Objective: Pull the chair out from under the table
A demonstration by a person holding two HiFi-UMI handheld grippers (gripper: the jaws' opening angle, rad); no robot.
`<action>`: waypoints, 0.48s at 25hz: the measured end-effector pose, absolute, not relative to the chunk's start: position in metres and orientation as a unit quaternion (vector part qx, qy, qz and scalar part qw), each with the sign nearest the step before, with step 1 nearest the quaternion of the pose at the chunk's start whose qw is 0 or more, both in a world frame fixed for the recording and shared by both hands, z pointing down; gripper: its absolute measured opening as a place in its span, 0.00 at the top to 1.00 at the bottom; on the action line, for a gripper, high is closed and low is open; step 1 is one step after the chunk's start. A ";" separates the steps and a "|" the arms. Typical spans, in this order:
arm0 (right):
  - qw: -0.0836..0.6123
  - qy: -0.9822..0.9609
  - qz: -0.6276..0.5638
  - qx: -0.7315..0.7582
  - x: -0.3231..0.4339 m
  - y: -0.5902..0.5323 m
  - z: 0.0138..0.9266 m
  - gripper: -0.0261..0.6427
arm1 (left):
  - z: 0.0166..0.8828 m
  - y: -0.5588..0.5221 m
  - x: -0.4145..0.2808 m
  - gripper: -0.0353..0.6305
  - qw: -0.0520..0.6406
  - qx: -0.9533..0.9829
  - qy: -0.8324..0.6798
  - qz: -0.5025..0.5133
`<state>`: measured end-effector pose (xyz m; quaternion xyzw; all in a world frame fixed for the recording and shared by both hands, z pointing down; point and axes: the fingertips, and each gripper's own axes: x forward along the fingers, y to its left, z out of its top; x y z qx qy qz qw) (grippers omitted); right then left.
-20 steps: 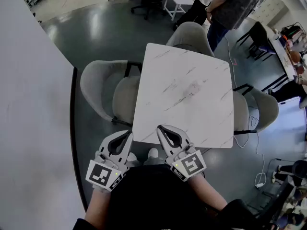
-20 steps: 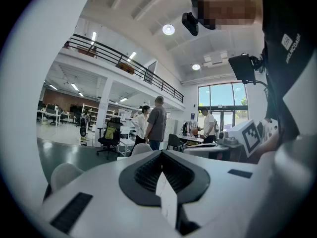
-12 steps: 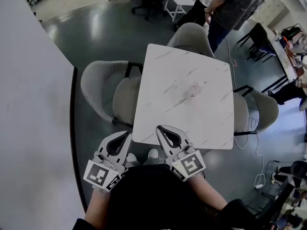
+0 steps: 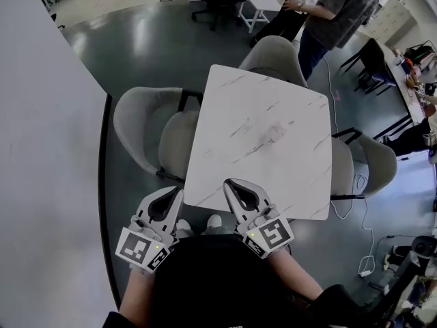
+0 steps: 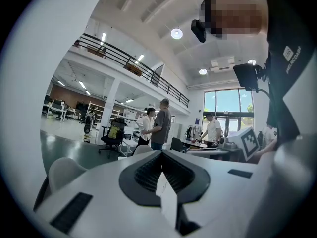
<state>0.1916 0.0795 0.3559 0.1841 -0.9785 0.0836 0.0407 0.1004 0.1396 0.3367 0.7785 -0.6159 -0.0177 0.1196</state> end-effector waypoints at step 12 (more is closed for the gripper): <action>0.045 -0.983 0.098 0.150 0.222 0.067 0.374 0.94 | 0.354 0.131 0.124 0.94 0.131 0.754 -0.643 0.007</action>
